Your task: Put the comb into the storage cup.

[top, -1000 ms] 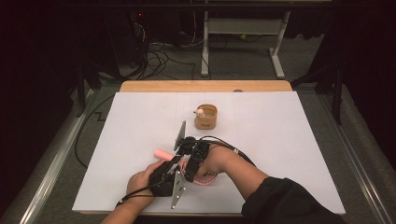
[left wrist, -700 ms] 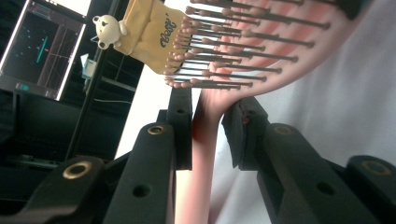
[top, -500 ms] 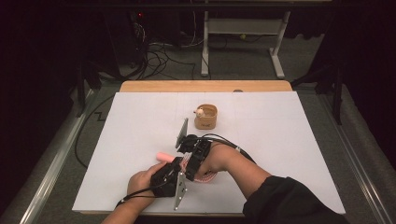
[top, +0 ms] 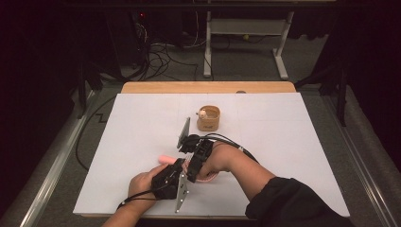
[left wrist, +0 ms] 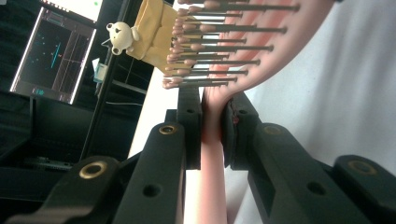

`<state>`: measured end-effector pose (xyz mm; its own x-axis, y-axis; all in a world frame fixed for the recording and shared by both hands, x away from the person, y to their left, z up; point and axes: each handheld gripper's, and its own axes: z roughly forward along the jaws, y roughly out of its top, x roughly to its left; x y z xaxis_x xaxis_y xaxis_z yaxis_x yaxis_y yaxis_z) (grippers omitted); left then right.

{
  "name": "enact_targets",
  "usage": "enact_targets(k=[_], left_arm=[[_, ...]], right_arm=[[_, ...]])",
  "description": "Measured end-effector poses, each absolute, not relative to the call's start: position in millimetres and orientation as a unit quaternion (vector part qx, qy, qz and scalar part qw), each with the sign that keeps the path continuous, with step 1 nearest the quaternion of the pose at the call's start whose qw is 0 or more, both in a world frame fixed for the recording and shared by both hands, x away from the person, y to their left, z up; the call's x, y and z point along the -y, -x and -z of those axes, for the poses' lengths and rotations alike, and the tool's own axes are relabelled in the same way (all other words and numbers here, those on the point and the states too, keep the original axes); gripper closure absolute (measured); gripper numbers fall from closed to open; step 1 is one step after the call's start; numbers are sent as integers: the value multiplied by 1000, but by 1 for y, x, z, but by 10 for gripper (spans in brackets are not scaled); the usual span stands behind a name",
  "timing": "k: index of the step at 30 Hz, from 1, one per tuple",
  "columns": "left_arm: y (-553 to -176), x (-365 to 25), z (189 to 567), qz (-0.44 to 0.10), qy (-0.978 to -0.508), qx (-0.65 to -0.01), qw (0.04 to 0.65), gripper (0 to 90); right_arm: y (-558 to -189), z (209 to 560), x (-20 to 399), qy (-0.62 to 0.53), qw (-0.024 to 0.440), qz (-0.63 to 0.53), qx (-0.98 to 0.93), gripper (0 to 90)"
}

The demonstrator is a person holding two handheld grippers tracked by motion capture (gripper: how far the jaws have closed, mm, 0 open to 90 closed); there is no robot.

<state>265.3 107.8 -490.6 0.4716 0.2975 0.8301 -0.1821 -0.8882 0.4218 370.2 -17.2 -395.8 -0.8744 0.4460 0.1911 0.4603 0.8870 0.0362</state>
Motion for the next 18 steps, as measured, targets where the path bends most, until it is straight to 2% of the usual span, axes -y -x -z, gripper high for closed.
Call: enact_targets(k=[18], left_arm=[[-264,-108,489,-515,-823,-32,239,804]], right_arm=[[-367,388,21,224,66,30,972,65]])
